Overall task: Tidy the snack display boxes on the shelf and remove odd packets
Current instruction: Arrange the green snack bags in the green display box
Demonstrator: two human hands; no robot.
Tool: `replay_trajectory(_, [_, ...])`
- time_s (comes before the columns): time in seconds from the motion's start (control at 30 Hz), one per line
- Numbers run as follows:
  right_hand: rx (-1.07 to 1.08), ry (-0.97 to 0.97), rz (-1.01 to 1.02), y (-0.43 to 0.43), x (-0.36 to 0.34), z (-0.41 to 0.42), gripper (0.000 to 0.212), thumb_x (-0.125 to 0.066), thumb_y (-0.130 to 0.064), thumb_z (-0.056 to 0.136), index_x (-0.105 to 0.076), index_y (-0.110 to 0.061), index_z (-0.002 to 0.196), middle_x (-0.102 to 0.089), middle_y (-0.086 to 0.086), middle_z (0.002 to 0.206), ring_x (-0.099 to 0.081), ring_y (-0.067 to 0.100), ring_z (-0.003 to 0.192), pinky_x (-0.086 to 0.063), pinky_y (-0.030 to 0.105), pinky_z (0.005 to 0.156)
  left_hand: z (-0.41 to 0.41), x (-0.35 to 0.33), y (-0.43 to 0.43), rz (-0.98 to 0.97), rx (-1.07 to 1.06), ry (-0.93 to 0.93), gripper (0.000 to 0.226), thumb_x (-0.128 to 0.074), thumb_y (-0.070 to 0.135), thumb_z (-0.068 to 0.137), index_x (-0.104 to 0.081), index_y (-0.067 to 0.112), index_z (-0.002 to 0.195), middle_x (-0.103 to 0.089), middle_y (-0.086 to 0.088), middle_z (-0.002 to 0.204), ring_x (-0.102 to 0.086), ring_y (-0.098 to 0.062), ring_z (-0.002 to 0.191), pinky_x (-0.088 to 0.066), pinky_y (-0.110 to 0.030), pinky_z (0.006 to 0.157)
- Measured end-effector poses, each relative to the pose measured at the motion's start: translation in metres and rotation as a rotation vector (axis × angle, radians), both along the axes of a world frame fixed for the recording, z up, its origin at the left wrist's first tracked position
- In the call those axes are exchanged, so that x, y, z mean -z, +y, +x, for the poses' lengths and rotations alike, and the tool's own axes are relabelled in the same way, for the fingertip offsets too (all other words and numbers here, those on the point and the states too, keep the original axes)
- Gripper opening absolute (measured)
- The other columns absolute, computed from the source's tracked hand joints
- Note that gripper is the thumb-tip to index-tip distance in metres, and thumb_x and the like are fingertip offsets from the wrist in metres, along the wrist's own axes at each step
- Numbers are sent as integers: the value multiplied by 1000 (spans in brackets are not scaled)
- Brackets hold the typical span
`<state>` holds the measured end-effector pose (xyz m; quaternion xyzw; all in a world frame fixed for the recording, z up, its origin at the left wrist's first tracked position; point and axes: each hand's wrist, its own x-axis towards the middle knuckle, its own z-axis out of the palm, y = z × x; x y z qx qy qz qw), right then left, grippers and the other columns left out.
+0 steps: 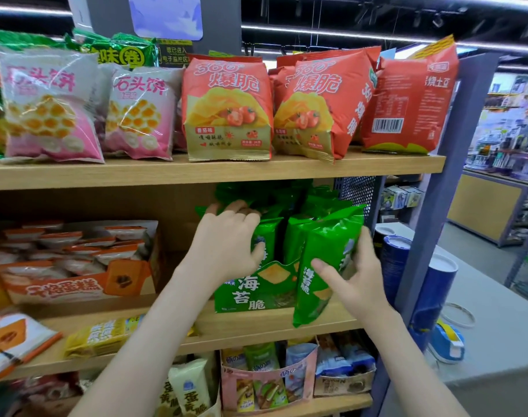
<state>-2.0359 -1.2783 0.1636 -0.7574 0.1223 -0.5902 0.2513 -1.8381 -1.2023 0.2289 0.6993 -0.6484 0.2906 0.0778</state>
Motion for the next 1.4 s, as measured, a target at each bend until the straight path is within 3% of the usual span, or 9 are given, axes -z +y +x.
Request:
replay_trajectory(0.13, [-112, -370, -39, 24, -22, 2, 54, -69, -50, 83, -41, -31, 125, -63, -19, 113, -61, 2, 103, -49, 17, 84, 7, 17, -4, -166, 105, 29, 55, -40, 52, 86, -68, 8, 103, -72, -7, 94, -65, -27, 101, -52, -42, 74])
replay_trajectory(0.23, [-177, -492, -130, 35, -41, 4, 51, -69, -39, 88, -37, -26, 126, -51, 19, 121, -58, 20, 109, -49, 29, 88, 4, 24, -4, -258, 162, 84, 71, -20, 57, 98, -69, 6, 98, -72, -8, 91, -66, -27, 93, -50, -38, 69])
replay_trajectory(0.4, [-110, -632, -175, 33, -53, -3, 58, -69, -39, 87, -37, -18, 131, -56, -2, 120, -57, 15, 110, -47, 30, 92, 0, 34, 0, -350, 208, 129, 61, -25, 46, 100, -70, 5, 96, -72, -9, 96, -65, -28, 105, -51, -42, 78])
replay_trajectory(0.53, [41, -700, -170, 36, -63, -5, 90, -67, -43, 88, -13, 16, 130, -34, 21, 129, -51, 21, 112, -41, 37, 100, -5, 41, 5, -363, 209, 142, 64, -30, 55, 97, -71, 5, 99, -71, -8, 101, -61, -27, 113, -47, -46, 91])
replay_trajectory(0.67, [14, -642, -284, 37, -66, 2, 53, -66, -30, 92, -30, -28, 132, -30, 23, 131, -50, 25, 118, -40, 38, 101, -10, 48, 10, -410, 217, 116, 66, -30, 56, 98, -71, 4, 101, -72, -8, 103, -60, -26, 115, -45, -47, 95])
replay_trajectory(0.83, [102, -464, -332, 38, -54, 17, 47, -60, -28, 94, -21, -17, 117, -44, 11, 125, -50, 2, 119, -41, 16, 97, -18, 60, 22, -482, 221, 47, 56, -42, 50, 94, -71, 2, 104, -72, -11, 106, -60, -26, 116, -47, -48, 96])
replay_trajectory(1.07, [345, -278, -176, 44, -42, 21, 68, -72, 2, 78, -20, -13, 118, -30, -11, 117, -38, -27, 107, -34, -1, 89, -25, 72, 33, -552, 221, 7, 52, -47, 46, 93, -70, 2, 109, -71, -11, 109, -60, -25, 117, -45, -48, 100])
replay_trajectory(1.2, [387, -97, -137, 47, -57, 16, 72, -72, -4, 83, -20, 9, 131, -32, -19, 116, -35, -30, 106, -31, -4, 88, -26, 74, 33, -575, 233, 19, 52, -47, 46, 93, -70, 2, 109, -71, -12, 109, -60, -26, 116, -44, -48, 101])
replay_trajectory(1.4, [361, 171, 20, 36, -52, 21, 97, -70, -12, 87, 3, -20, 150, -50, -19, 100, -63, -1, 86, -48, 11, 77, -27, 76, 35, -589, 238, -4, 52, -47, 45, 93, -70, 1, 109, -71, -12, 110, -61, -25, 116, -41, -48, 102])
